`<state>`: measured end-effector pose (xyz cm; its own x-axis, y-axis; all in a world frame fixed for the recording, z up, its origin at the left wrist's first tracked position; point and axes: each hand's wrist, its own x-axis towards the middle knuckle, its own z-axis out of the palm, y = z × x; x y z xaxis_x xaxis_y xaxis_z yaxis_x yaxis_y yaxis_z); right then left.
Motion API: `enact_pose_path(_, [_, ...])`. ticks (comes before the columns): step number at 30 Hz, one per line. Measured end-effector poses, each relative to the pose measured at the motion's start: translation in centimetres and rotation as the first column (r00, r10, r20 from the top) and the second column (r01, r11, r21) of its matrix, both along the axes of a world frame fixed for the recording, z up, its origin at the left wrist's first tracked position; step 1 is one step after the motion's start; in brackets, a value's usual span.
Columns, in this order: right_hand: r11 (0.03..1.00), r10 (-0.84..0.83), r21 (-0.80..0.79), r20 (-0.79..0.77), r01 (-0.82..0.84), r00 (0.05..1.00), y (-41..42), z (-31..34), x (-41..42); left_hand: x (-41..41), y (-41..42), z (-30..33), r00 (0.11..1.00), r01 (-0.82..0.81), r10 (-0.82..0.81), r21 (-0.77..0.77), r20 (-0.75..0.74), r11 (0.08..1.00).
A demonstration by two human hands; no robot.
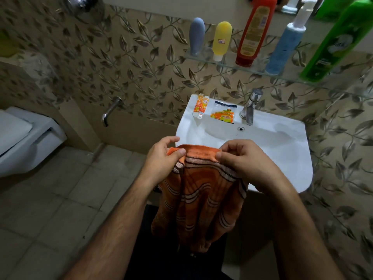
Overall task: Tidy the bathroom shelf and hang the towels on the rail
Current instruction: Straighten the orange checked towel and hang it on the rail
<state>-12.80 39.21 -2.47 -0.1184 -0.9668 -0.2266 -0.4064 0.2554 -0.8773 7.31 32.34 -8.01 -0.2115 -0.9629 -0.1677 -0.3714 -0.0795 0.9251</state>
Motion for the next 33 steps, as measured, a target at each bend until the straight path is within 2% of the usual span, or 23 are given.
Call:
enact_pose_path(2, [0.996, -0.057, -0.074, 0.024, 0.058, 0.998, -0.3, -0.9, 1.0, 0.3, 0.9, 0.2, 0.983, 0.079, -0.073, 0.028, -0.170, 0.996])
enact_pose_path(4, [0.996, -0.017, -0.089, 0.033, 0.020, 0.999, -0.3, -1.8, 2.2, 0.5, 1.7, 0.6, 0.940, 0.180, -0.165, 0.023, -0.298, 0.983])
enact_pose_path(6, [0.995, 0.035, -0.099, 0.028, -0.032, 0.999, -0.3, -2.2, 3.2, 0.5, 2.2, 1.1, 0.907, 0.268, -0.247, 0.016, -0.340, 0.963])
enact_pose_path(9, [0.989, 0.086, -0.121, 0.013, -0.084, 0.996, -0.3, -2.3, 4.0, 0.3, 2.0, 1.1, 0.901, 0.337, -0.324, -0.006, -0.287, 0.942])
enact_pose_path(13, [0.989, 0.056, -0.135, -0.072, -0.065, 0.996, -0.4, -2.4, 4.3, 0.7, 0.9, 0.5, 0.928, 0.326, -0.316, 0.018, -0.196, 0.945])
enact_pose_path(17, [0.995, -0.024, -0.098, -0.068, 0.018, 0.997, -0.5, -1.9, 4.6, 1.3, -0.2, 0.3, 0.965, 0.253, -0.254, -0.021, -0.071, 0.967])
enact_pose_path(20, [0.999, -0.017, -0.033, -0.043, 0.015, 0.999, -0.3, -1.0, 4.8, 1.6, -1.0, 0.7, 0.975, 0.220, -0.220, -0.056, -0.005, 0.974])
enact_pose_path(24, [1.000, 0.005, 0.021, -0.065, -0.003, 0.998, 0.3, 0.0, 5.1, 2.4, -2.9, 1.1, 0.991, 0.104, -0.095, -0.100, 0.092, 0.990])
enact_pose_path(27, [1.000, -0.010, 0.025, -0.066, 0.012, 0.998, 1.0, 0.8, 5.3, 3.1, -3.6, 1.1, 0.990, 0.055, -0.038, -0.124, 0.135, 0.991])
enact_pose_path(29, [0.998, -0.063, -0.021, -0.072, 0.062, 0.995, 1.2, 1.0, 5.6, 3.6, -3.2, 1.3, 0.996, 0.087, -0.084, -0.106, 0.037, 0.990])
enact_pose_path(30, [0.993, -0.107, -0.053, -0.077, 0.103, 0.991, 1.3, 1.0, 5.7, 3.9, -2.8, 1.5, 0.990, 0.121, -0.126, -0.068, -0.065, 0.990])
enact_pose_path(33, [0.970, -0.219, -0.125, -0.084, 0.208, 0.972, 1.3, 0.6, 6.6, 5.1, -1.3, 2.3, 0.897, 0.257, -0.228, 0.027, -0.378, 0.966])
